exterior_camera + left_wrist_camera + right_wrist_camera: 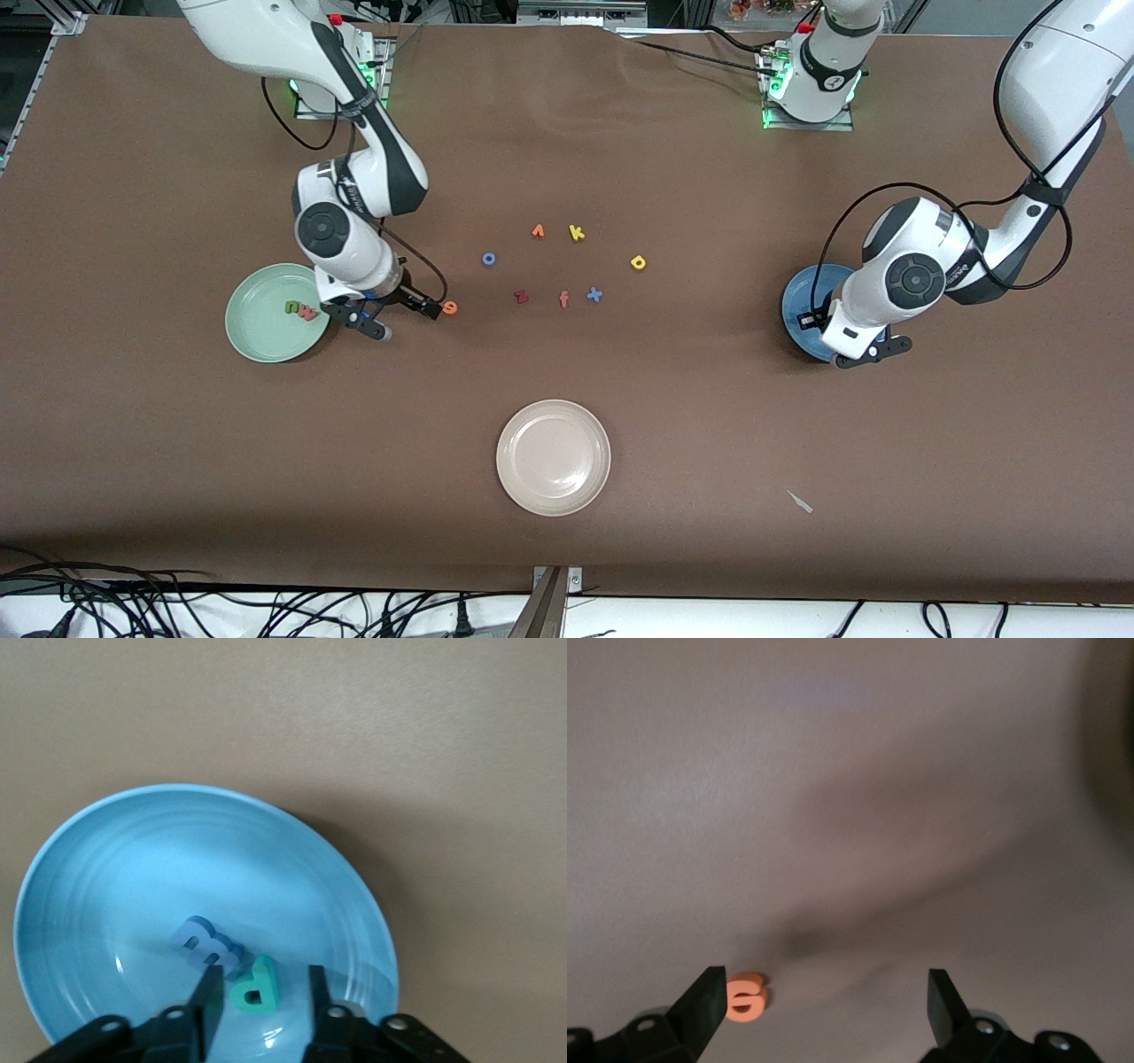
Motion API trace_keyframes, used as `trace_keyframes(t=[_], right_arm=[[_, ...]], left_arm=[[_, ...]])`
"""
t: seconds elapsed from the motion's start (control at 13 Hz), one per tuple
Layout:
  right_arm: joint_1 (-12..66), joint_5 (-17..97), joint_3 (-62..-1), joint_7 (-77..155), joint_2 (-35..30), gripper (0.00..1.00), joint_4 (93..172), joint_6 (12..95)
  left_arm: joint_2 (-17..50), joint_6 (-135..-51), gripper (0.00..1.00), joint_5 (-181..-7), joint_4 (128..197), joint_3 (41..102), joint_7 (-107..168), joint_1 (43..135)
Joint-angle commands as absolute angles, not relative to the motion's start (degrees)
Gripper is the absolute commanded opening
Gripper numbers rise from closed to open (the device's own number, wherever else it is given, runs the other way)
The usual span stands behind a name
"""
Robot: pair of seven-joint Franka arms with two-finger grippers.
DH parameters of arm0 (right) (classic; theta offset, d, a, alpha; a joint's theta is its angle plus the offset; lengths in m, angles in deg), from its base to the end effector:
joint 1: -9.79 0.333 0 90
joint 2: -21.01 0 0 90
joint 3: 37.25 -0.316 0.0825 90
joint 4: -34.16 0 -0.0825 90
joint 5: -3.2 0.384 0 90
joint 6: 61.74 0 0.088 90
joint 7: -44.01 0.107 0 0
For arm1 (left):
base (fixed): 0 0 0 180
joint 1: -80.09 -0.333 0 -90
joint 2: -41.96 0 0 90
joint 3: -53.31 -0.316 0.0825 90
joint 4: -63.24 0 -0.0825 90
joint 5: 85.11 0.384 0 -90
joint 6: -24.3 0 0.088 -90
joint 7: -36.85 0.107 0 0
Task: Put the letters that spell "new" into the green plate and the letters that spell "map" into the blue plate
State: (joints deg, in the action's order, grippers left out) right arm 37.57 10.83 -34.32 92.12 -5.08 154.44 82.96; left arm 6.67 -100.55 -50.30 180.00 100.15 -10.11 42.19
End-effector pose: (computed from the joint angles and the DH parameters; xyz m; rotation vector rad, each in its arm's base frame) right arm 0.5262 0.2422 0.1973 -3.0133 0.7869 0.0833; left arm 0.5645 -0.0668 0.2051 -3.0004 -0.4394 0.2637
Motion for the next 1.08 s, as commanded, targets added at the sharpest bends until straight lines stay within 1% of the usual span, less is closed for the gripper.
trace_keyframes(t=[0.0,0.23,0.46,0.62,0.77,0.85,0.93,1.0], right_arm=[[39.93,11.46,-34.08,98.05,-7.46,1.0,151.95,84.68],[41.07,11.46,-34.17,99.9,-8.96,0.99,150.88,84.95],[42.39,11.46,-34.17,100.44,-10.02,0.98,150.88,85.9],[43.01,11.46,-34.17,100.79,-11.07,0.95,150.88,86.18],[43.19,11.46,-34.09,100.79,-11.07,0.89,150.8,86.09],[43.19,11.46,-34.08,100.79,-11.07,0.84,150.79,86.09],[43.19,11.46,-34.08,100.79,-11.07,0.76,150.71,86.09],[43.19,11.46,-34.08,100.79,-11.07,0.63,150.62,86.0]], left_arm=[[8.38,-99.54,1.0,-51.27,179.6,104.17,-13.74,42.83],[8.03,-99.01,1.0,-51.7,179.78,109.98,-22.54,44.84],[7.34,-99.36,1.0,-53.2,179.6,110.18,-30.18,53.35],[5.76,-100.32,1.0,-53.29,179.78,110.18,-33.71,56.44],[3.82,-105.05,1.0,-52.33,180.83,109.65,-38.44,59.07],[3.21,-106.2,1.0,-52.06,181.27,108.6,-40.39,61.26],[3.11,-106.3,0.99,-51.88,181.19,106.51,-41.54,63.81],[2.85,-107.09,0.99,-51.88,181.19,104.31,-42.68,66.53]])
